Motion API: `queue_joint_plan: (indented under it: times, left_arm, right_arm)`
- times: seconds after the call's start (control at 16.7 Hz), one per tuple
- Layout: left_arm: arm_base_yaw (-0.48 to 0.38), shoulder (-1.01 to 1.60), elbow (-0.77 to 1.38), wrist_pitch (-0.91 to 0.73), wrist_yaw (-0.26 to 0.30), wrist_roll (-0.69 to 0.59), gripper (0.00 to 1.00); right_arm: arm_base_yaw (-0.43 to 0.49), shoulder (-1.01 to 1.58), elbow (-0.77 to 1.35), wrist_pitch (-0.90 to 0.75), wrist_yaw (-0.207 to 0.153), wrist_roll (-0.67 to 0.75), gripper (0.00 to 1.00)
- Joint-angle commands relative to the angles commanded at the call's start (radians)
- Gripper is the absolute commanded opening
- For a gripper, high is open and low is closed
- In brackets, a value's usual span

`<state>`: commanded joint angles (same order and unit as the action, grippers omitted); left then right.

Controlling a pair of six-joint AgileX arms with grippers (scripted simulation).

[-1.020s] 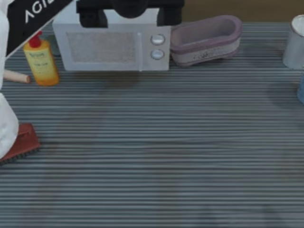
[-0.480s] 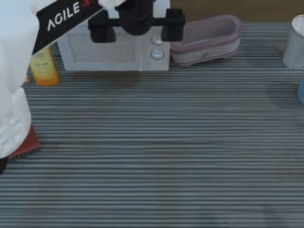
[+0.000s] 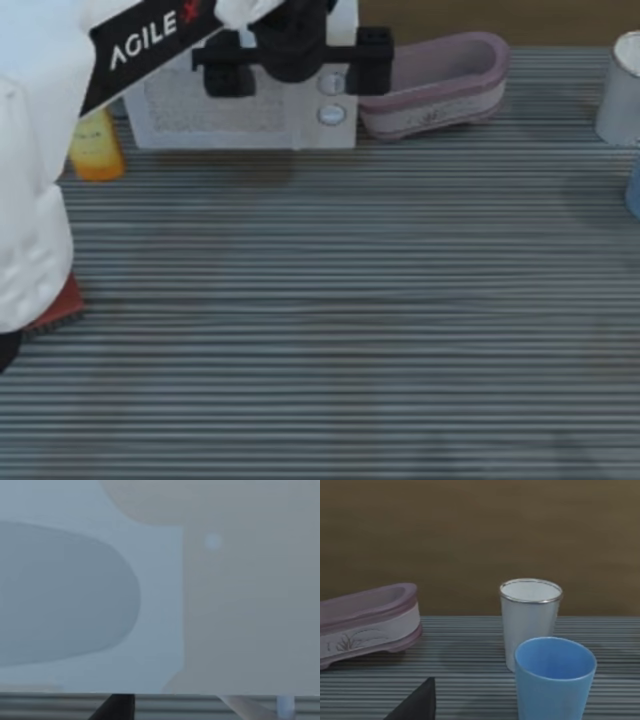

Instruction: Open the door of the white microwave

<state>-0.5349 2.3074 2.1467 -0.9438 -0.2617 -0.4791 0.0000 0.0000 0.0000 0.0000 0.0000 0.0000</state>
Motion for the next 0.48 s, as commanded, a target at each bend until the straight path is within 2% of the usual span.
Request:
queue_joint_plan:
  times: [0.48]
  left_arm:
    - [0.000,0.000,0.000,0.000,0.000,0.000,0.10]
  right_arm:
    - [0.000,0.000,0.000,0.000,0.000,0.000,1.00]
